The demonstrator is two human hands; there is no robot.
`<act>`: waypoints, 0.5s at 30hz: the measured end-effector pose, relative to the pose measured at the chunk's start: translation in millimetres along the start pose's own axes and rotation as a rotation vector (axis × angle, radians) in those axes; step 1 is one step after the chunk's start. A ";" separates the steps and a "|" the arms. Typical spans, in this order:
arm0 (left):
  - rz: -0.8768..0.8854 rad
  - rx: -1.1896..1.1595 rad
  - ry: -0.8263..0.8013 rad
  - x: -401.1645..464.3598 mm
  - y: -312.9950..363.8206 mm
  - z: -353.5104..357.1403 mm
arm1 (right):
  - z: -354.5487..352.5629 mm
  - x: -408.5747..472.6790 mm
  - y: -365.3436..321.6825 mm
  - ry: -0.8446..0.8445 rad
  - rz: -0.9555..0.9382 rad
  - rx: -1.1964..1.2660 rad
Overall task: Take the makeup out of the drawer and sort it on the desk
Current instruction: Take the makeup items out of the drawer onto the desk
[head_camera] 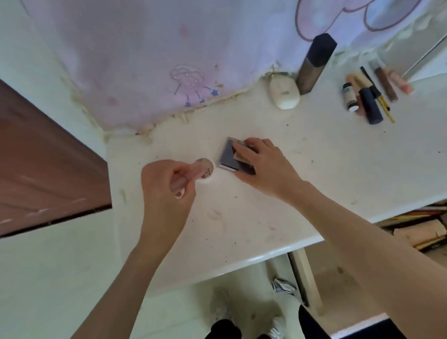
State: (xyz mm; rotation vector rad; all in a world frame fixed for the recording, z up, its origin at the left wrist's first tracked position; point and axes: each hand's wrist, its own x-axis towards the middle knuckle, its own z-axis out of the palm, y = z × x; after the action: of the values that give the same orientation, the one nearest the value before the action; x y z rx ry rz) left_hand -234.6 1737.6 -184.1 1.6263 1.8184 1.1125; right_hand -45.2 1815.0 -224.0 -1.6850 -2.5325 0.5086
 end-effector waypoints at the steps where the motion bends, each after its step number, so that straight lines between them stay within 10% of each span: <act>1: -0.025 -0.009 0.003 4.7 0.1 -1.5 | -0.9 5.4 -1.4 -0.012 -0.011 0.040; 7: -0.258 -0.045 -0.133 32.7 14.4 14.9 | -0.7 -12.0 20.3 0.101 0.218 0.282; 15: -0.062 -0.139 -0.362 80.7 60.0 103.9 | 4.1 -71.3 102.3 0.037 0.450 -0.175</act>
State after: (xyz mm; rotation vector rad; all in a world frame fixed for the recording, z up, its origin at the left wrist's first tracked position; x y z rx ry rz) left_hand -134.0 1841.4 -180.9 1.5609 1.5128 0.8337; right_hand 73.2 1785.2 -249.2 -2.3185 -2.2236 0.2752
